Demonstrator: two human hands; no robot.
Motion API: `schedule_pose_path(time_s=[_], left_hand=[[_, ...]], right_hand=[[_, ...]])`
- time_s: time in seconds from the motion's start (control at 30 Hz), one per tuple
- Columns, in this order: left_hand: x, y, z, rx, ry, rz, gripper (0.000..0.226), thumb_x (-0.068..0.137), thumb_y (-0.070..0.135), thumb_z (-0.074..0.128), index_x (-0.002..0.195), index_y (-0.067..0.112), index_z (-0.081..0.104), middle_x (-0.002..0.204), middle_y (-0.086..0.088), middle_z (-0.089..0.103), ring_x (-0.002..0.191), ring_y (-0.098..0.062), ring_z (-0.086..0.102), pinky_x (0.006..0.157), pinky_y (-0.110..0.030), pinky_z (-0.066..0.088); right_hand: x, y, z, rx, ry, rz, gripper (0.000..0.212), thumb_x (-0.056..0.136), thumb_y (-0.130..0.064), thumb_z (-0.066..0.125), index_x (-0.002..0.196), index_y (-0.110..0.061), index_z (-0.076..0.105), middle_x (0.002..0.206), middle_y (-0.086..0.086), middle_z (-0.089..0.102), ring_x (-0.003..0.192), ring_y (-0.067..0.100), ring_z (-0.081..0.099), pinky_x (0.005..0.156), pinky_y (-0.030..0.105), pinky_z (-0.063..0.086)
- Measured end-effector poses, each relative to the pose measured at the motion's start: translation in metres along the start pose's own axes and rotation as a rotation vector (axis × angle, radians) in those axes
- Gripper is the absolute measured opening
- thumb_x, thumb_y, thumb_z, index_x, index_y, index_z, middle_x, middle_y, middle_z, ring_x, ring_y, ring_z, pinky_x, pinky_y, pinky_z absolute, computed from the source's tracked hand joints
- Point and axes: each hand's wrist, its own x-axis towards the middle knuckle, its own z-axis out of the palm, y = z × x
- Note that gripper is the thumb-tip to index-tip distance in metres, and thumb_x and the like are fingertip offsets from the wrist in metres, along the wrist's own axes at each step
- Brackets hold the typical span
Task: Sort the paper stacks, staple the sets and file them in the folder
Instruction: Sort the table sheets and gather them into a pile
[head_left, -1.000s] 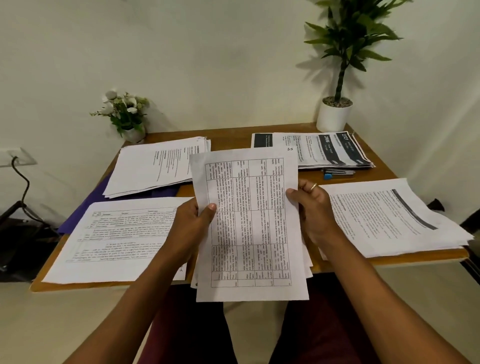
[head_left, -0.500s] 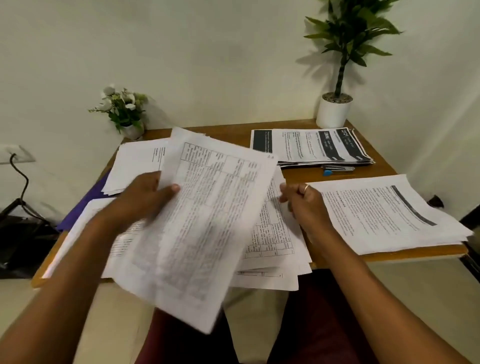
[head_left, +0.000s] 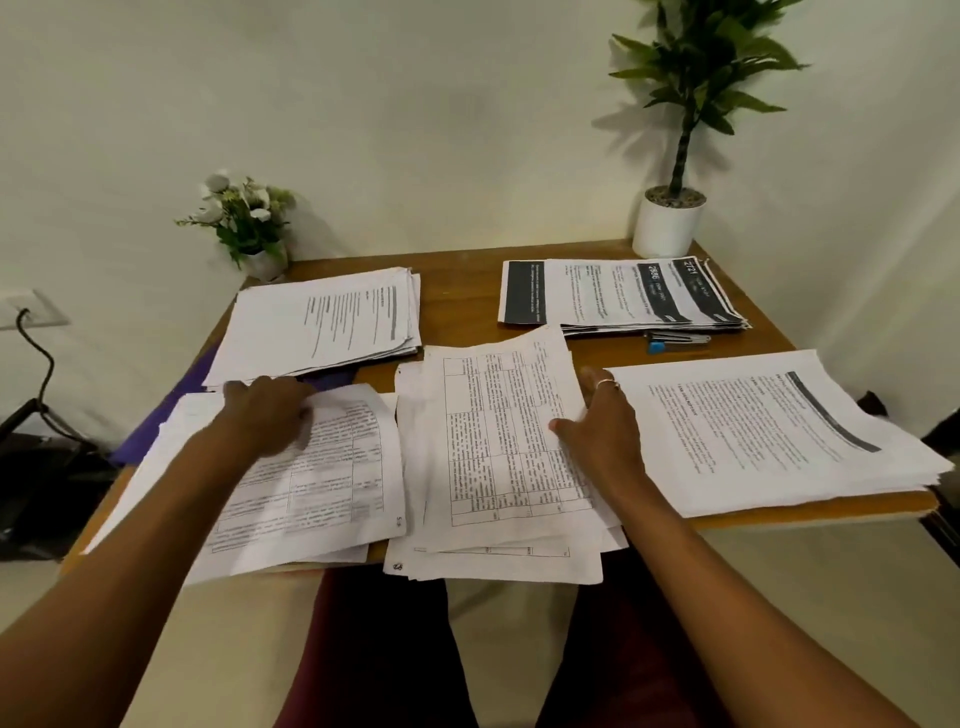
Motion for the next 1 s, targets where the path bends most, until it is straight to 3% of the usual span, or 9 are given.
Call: schedule_pose_path(time_s=[0.07,0.17,0.23,0.33,0.47,0.6,0.73,0.9,1.0], left_hand=[[-0.001,0.003,0.012,-0.051,0.075,0.019,0.022,0.091,0.022,0.061,0.109,0.029,0.07,0.117,-0.001,0.067,0.115,-0.027,0.059,0.099,-0.047,0.04],[-0.005,0.009,0.022,-0.102,0.155,-0.005,0.029,0.093,0.023,0.06,0.121,0.025,0.066,0.123,-0.005,0.064,0.117,-0.031,0.057,0.099,-0.053,0.041],[-0.008,0.014,0.026,-0.168,0.216,-0.039,0.039,0.091,0.019,0.067,0.129,0.02,0.06,0.133,-0.011,0.057,0.125,-0.037,0.05,0.103,-0.059,0.037],[-0.017,0.025,0.024,-0.297,0.361,-0.063,0.058,0.084,0.014,0.078,0.137,0.016,0.054,0.144,-0.017,0.048,0.132,-0.043,0.042,0.108,-0.063,0.032],[-0.038,0.061,0.003,-0.737,0.447,0.012,0.042,0.092,0.035,0.072,0.13,0.021,0.059,0.135,-0.005,0.057,0.123,-0.026,0.052,0.1,-0.046,0.043],[-0.071,0.105,-0.029,-1.273,0.194,0.099,0.053,0.094,0.067,0.044,0.125,0.031,0.065,0.12,0.013,0.07,0.101,-0.006,0.068,0.087,-0.032,0.054],[-0.082,0.134,-0.039,-1.48,0.147,0.152,0.028,0.105,0.047,0.041,0.107,0.037,0.067,0.098,0.026,0.074,0.092,0.004,0.07,0.078,-0.027,0.055],[-0.081,0.143,-0.036,-1.687,0.116,0.0,0.037,0.094,0.063,0.041,0.111,0.042,0.067,0.107,0.014,0.076,0.103,-0.018,0.072,0.09,-0.045,0.057],[-0.085,0.143,-0.031,-1.759,0.19,0.005,0.047,0.088,0.074,0.039,0.115,0.043,0.061,0.104,0.016,0.076,0.097,-0.015,0.074,0.081,-0.04,0.06]], right_hand=[[-0.003,-0.003,-0.004,0.043,0.01,0.005,0.06,0.086,-0.009,0.079,0.136,-0.025,0.049,0.133,-0.003,0.065,0.118,0.018,0.065,0.076,0.015,0.05],[-0.004,-0.004,-0.011,0.115,-0.022,0.048,0.05,0.094,-0.01,0.072,0.138,-0.02,0.051,0.123,-0.013,0.061,0.107,0.008,0.063,0.053,0.002,0.041],[0.0,0.0,-0.016,0.136,-0.077,0.051,0.038,0.097,-0.016,0.068,0.134,-0.016,0.06,0.123,-0.012,0.065,0.108,0.008,0.065,0.062,0.004,0.043],[0.003,0.0,-0.025,0.295,-0.171,0.119,0.024,0.099,-0.018,0.066,0.123,-0.019,0.069,0.109,-0.013,0.072,0.1,0.007,0.067,0.085,0.022,0.053],[0.005,0.003,-0.031,0.513,-0.245,0.197,0.019,0.099,-0.014,0.064,0.116,-0.022,0.07,0.115,-0.005,0.075,0.108,0.015,0.071,0.101,0.038,0.053],[0.003,0.002,-0.033,0.632,-0.339,0.189,0.023,0.1,-0.007,0.06,0.119,-0.017,0.07,0.117,-0.002,0.075,0.113,0.018,0.07,0.106,0.044,0.05],[-0.002,0.001,-0.034,0.613,-0.362,0.17,0.021,0.1,-0.008,0.062,0.119,-0.013,0.069,0.115,0.001,0.076,0.109,0.021,0.072,0.105,0.049,0.051],[-0.006,-0.001,-0.038,0.654,-0.35,0.158,0.025,0.099,-0.004,0.06,0.123,-0.011,0.067,0.116,0.002,0.076,0.11,0.021,0.072,0.104,0.048,0.052],[-0.006,0.0,-0.038,0.666,-0.331,0.168,0.027,0.098,-0.001,0.06,0.123,-0.01,0.067,0.117,0.003,0.076,0.111,0.02,0.071,0.106,0.046,0.051]])
